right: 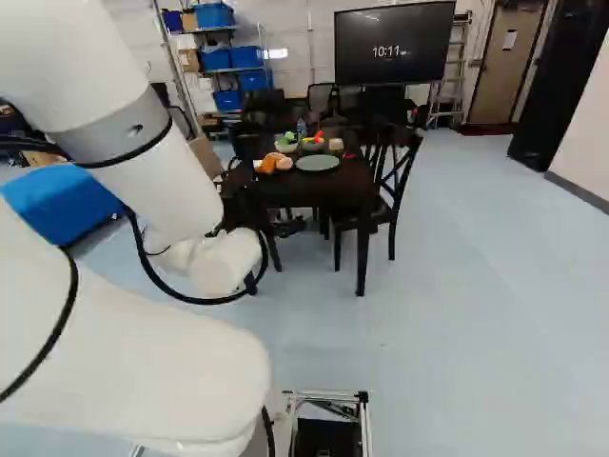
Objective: Move the croissant to the empty plate
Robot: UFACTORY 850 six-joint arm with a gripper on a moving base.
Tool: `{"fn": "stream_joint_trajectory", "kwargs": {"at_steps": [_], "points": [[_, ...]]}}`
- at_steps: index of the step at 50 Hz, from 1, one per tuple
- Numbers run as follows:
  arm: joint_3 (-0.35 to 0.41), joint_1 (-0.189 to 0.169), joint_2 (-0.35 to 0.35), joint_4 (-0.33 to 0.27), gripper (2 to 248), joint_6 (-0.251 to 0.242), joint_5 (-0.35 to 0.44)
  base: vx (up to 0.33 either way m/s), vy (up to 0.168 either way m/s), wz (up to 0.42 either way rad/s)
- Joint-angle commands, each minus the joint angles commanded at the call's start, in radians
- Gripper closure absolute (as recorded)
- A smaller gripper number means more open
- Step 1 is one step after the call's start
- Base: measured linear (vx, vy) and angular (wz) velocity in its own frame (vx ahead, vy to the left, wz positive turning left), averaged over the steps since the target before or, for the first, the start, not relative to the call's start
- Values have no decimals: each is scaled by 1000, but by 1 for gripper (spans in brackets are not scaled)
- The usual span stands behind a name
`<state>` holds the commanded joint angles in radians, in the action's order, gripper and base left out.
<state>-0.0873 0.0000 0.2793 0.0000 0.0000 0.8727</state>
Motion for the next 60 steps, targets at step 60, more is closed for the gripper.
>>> {"fn": "stream_joint_trajectory", "kwargs": {"at_steps": [60], "points": [[0,0,0,0,3,0,0,193,30,129]]}}
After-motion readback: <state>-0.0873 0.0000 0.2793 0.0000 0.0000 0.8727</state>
